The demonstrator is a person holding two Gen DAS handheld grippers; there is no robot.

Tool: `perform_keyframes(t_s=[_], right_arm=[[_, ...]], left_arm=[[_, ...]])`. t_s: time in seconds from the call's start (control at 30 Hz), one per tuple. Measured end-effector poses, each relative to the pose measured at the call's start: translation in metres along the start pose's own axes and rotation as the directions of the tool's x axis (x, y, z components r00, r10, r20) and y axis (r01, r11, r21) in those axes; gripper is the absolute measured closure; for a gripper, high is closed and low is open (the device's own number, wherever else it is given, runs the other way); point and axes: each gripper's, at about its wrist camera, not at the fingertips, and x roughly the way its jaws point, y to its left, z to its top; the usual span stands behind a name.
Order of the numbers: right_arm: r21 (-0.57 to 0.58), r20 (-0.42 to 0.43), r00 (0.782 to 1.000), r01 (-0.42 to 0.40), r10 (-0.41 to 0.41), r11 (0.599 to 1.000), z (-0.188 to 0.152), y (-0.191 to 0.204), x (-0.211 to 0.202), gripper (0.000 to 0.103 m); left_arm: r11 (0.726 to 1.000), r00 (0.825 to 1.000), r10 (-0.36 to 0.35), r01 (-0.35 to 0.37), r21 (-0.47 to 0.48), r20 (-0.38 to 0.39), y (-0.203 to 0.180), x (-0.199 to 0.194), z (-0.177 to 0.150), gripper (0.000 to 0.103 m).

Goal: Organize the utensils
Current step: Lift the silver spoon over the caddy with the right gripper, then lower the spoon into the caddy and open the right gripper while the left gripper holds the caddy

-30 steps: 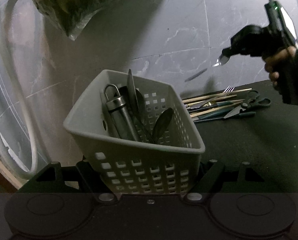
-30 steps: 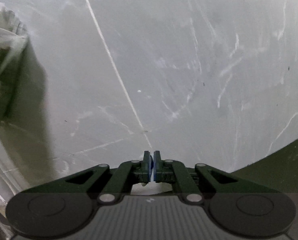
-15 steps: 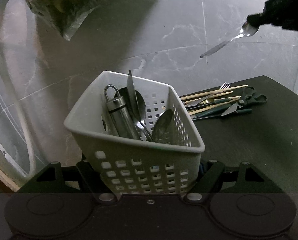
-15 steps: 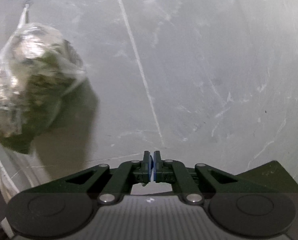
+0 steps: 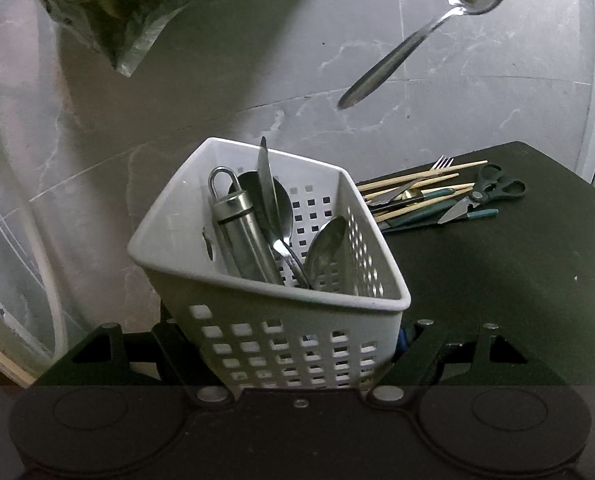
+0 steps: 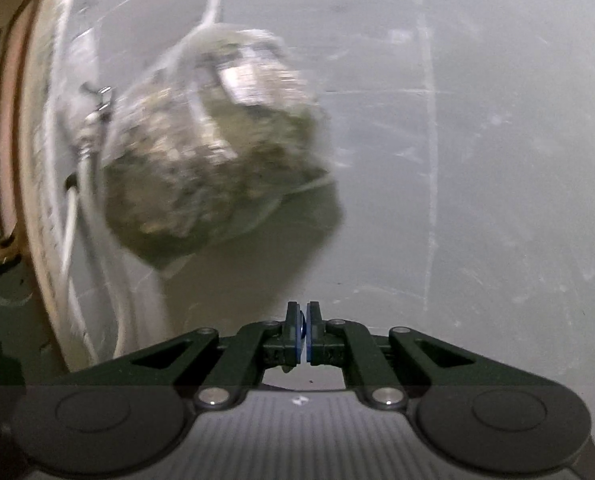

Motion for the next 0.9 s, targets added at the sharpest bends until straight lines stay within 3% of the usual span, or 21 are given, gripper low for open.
perform_keyframes(t_s=[0.23, 0.5, 0.9], right_arm=[[-0.128, -0.035, 0.998, -0.053, 0.049, 0.99, -0.003, 0.035, 0.001, 0.1], [-0.2, -0.076, 0.994, -0.09, 0.076, 0.976, -0.009, 0.056, 0.003, 0.1], [-0.336, -0.136, 0.983, -0.166, 0.126, 0.927, -0.018, 0.081, 0.007, 0.1]], left_arm=[[0.999, 1.0, -0.028, 0.028, -0.034, -0.004, 0.009, 0.0, -0.009, 0.025], [0.999, 0.999, -0.041, 0.042, -0.019, 0.023, 0.014, -0.003, -0.015, 0.025], [0.997, 0.995, -0.082, 0.082, 0.001, 0.064, 0.02, -0.006, -0.021, 0.025]])
